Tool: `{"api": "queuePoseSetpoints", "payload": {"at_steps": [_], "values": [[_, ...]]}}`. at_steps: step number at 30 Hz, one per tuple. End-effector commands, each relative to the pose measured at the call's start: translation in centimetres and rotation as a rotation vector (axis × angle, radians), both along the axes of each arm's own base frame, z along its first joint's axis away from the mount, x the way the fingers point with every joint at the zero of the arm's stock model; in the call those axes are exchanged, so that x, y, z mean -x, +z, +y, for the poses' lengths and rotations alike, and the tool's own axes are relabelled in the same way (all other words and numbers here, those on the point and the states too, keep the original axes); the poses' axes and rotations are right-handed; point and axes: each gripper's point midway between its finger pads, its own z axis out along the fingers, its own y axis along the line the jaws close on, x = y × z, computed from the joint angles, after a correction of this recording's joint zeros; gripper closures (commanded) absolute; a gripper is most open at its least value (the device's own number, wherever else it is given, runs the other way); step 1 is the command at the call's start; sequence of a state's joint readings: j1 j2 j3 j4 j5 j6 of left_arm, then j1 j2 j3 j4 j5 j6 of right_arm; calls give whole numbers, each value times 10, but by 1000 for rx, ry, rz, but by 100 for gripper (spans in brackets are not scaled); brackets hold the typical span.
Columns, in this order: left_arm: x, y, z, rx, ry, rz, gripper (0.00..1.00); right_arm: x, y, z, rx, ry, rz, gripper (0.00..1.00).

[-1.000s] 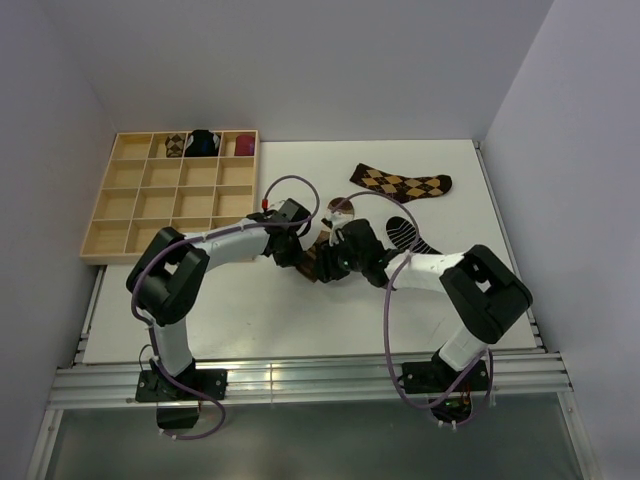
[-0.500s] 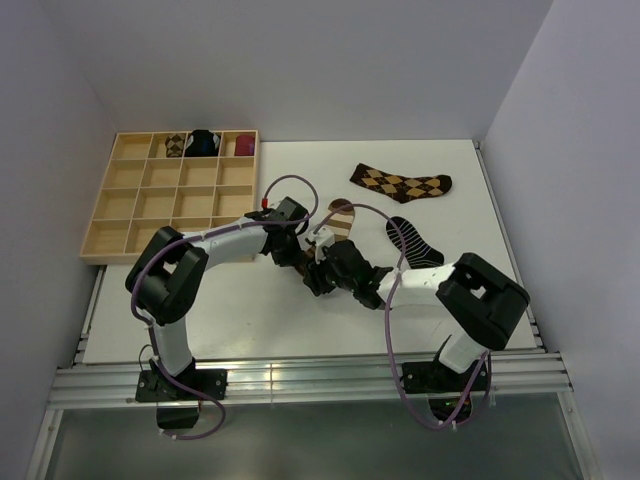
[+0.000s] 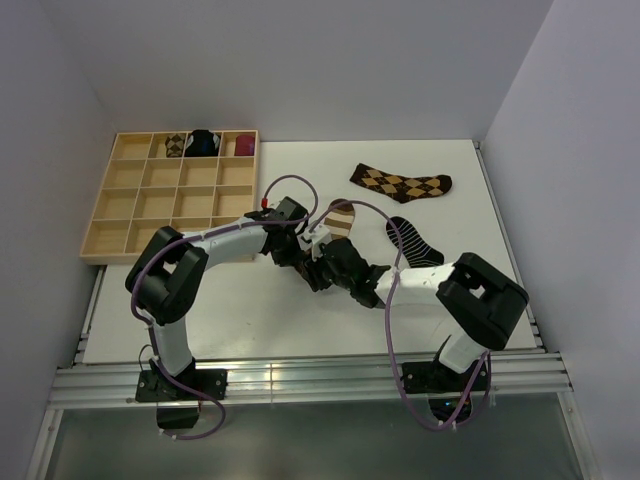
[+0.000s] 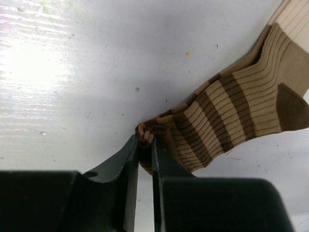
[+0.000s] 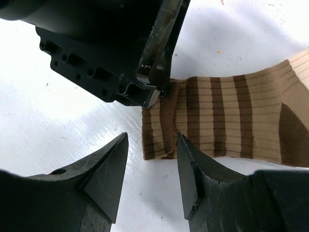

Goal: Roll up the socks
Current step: Roll the sock at the center of the board.

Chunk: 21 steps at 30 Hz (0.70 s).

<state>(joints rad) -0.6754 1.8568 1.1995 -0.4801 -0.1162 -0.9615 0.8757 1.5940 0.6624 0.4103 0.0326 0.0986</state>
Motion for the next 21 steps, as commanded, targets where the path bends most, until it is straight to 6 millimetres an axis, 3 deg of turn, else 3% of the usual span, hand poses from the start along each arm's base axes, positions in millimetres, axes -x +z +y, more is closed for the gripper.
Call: {"api": "queuePoseSetpoints", "payload": {"at_steps": [1, 14, 17, 21], "values": [[10, -7, 10, -43, -24, 46, 91, -11, 20, 16, -31, 12, -66, 48], [11, -9, 6, -24, -23, 55, 91, -1, -26, 17, 70, 38, -4, 53], [12, -10, 4, -14, -21, 56, 91, -2, -32, 14, 99, 23, -2, 58], [10, -6, 3, 4, -10, 46, 89, -3, -39, 11, 122, 2, 8, 80]]}}
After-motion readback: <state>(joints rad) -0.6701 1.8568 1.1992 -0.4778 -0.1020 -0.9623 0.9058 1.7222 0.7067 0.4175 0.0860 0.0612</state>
